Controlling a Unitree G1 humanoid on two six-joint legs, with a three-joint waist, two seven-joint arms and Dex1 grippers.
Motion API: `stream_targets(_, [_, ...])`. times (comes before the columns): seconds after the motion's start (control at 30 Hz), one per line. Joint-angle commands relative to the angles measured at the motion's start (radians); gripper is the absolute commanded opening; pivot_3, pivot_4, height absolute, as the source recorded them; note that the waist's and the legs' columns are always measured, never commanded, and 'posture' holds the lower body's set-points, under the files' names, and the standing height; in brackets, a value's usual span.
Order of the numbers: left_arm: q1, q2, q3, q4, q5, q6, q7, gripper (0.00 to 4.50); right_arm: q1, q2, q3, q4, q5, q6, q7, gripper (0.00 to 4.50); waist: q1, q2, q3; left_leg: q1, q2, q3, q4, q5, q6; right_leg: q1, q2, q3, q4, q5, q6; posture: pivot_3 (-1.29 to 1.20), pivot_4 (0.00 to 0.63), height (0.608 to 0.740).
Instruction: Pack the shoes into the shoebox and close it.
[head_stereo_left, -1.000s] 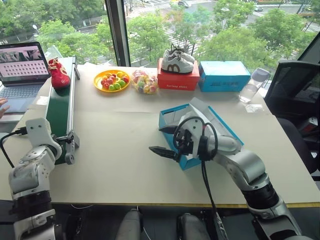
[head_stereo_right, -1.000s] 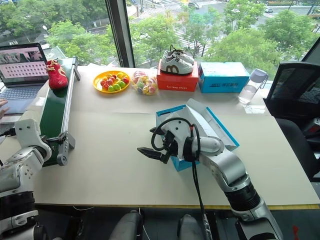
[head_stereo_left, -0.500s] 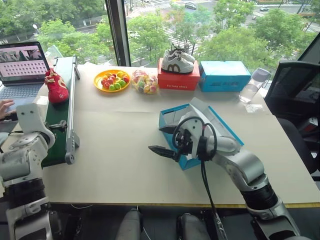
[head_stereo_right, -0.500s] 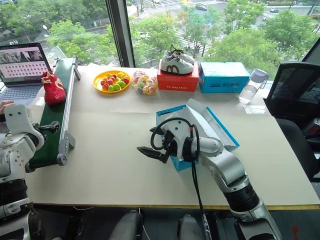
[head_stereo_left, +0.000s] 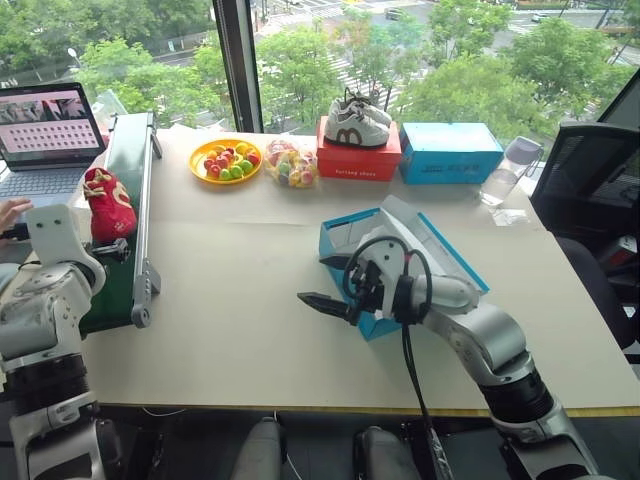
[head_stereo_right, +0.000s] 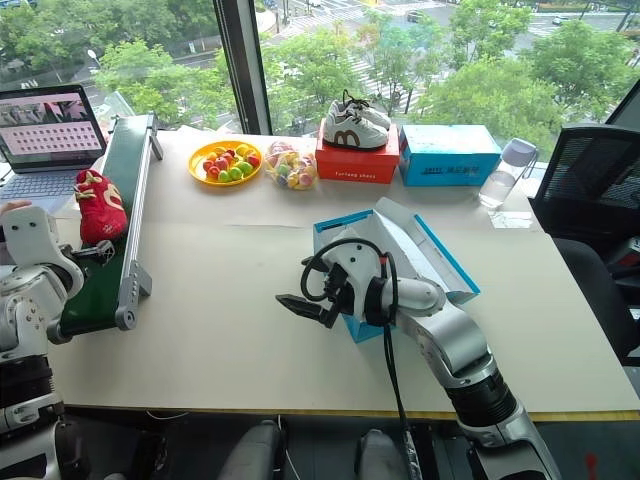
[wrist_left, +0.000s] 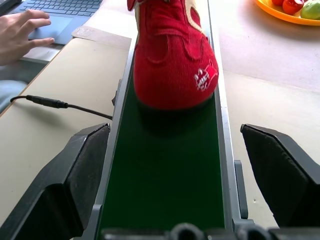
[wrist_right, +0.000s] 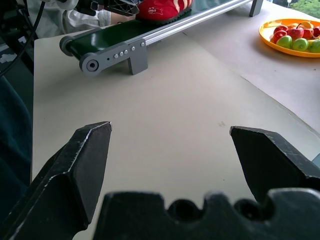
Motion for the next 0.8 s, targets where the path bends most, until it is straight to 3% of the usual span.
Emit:
stream_targets(0.03, [-0.008, 0.028, 0.020, -0.014, 0.013, 0.000, 0.000, 4.50, -0.002, 0.003, -0.030, -0.018, 0.002, -0.007, -0.002, 4.49, 0.000, 0.000, 0.000, 0.000, 0.000, 0.000, 0.000, 0.000, 0.000, 0.000, 0.000, 0.000, 0.000, 0.000, 0.000, 0.00, 0.150, 0.740])
stream_targets(0.4, [-0.023, -0.022, 0.055, 0.018, -0.011, -0.005, 0.020, 4.50, -0.005, 0.002, -0.042, -0.020, -0.004, -0.003, -0.007, 4.49, 0.001, 0.000, 0.000, 0.000, 0.000, 0.000, 0.000, 0.000, 0.000, 0.000, 0.000, 0.000, 0.000, 0.000, 0.000, 0.00, 0.150, 0.740])
stream_targets(0.57, [-0.048, -0.049, 0.077, 0.001, -0.053, -0.006, 0.005, 3.17, -0.006, -0.002, -0.046, -0.021, -0.008, -0.002, -0.011, 4.50, 0.006, -0.001, 0.000, 0.000, 0.000, 0.000, 0.001, 0.001, 0.000, 0.000, 0.000, 0.000, 0.000, 0.000, 0.000, 0.00, 0.150, 0.740])
stream_targets(0.67, [-0.055, -0.047, 0.075, 0.018, -0.050, -0.002, 0.010, 1.91, -0.008, -0.002, -0.048, -0.021, -0.009, -0.001, -0.011, 4.50, 0.009, -0.001, 0.000, 0.000, 0.000, 0.000, 0.001, 0.001, 0.000, 0.001, 0.000, 0.000, 0.001, 0.000, 0.000, 0.00, 0.150, 0.740])
stream_targets(0.8, [-0.055, -0.051, 0.068, 0.027, -0.050, 0.003, 0.013, 1.74, -0.008, -0.004, -0.051, -0.022, -0.011, 0.001, -0.013, 4.50, 0.010, -0.001, 0.000, 0.000, 0.000, 0.000, 0.001, 0.001, 0.000, 0.001, 0.000, 0.000, 0.001, 0.000, 0.000, 0.00, 0.150, 0.740])
